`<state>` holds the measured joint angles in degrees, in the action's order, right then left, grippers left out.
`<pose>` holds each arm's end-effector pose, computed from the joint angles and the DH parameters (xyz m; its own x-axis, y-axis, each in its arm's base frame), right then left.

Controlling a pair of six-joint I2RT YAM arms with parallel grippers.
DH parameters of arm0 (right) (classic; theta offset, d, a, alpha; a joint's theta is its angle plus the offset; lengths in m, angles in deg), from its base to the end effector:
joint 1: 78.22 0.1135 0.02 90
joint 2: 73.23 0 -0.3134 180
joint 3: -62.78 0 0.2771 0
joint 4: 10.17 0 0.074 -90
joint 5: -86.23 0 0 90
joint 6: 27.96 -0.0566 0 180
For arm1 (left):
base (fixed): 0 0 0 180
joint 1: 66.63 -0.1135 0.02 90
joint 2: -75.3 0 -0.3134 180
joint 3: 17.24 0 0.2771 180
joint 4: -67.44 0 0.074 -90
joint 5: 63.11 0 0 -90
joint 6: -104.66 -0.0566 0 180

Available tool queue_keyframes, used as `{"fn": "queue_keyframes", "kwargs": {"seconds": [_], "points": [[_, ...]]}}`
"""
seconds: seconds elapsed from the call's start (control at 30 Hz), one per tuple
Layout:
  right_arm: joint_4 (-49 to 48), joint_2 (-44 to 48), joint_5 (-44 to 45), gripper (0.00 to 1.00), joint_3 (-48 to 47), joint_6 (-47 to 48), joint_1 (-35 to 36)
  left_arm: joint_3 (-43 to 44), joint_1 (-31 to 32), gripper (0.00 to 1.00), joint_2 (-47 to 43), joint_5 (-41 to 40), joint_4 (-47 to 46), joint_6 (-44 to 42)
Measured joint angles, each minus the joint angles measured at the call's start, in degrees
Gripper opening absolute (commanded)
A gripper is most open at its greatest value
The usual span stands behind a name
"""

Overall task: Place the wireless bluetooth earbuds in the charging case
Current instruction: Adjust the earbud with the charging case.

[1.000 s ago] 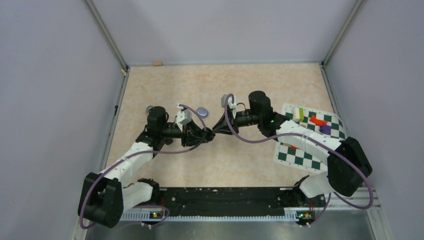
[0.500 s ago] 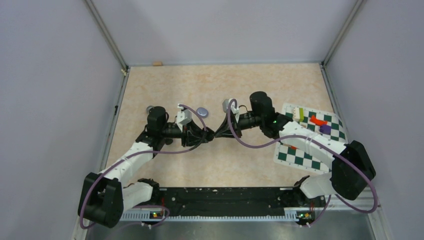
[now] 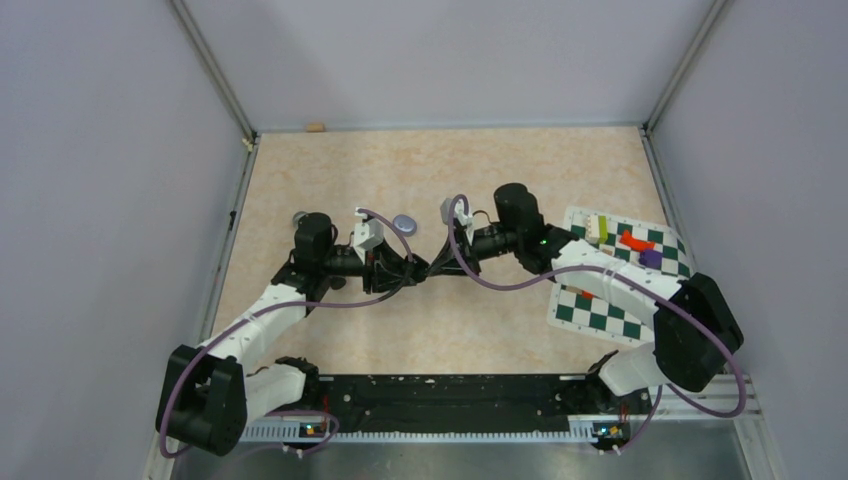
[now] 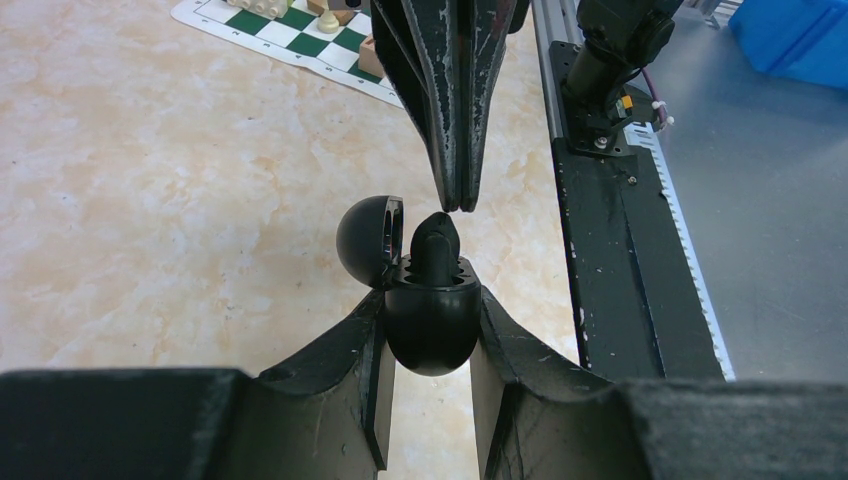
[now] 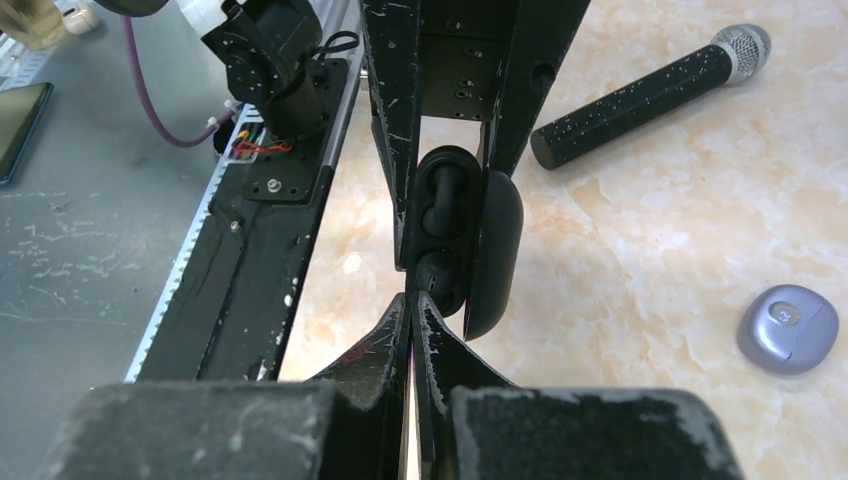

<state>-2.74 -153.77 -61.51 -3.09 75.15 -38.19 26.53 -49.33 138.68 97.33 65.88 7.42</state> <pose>0.2243 0.2509 0.3133 -0.0666 -0.2141 -0.9745 -0.9840 -0.1476 0.0997 0.2028 -0.1190 0.2719 -0.1731 0.0981 -0.9800 0.9846 0.0412 -0.1698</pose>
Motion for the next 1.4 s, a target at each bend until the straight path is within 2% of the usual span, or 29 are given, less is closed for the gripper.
{"fn": "queue_keyframes", "kwargs": {"seconds": [1.07, 1.1, 1.17, 1.4], "points": [[-1.9, -1.7, 0.7, 0.00, 0.0, -1.3, 1.5, 0.0, 0.4, 0.00, 0.0, 0.0, 0.4, -0.3], [-2.2, -1.7, 0.7, 0.00, 0.0, -1.4, 1.5, 0.0, 0.4, 0.00, 0.0, 0.0, 0.4, -0.4], [-2.3, -1.7, 0.7, 0.07, 0.0, -1.7, 1.5, 0.0, 0.4, 0.00, 0.0, 0.0, 0.5, -0.4], [-2.1, -1.0, 0.6, 0.15, 0.0, -2.4, 1.5, 0.0, 0.4, 0.00, 0.0, -0.3, 0.9, -0.8]]}}
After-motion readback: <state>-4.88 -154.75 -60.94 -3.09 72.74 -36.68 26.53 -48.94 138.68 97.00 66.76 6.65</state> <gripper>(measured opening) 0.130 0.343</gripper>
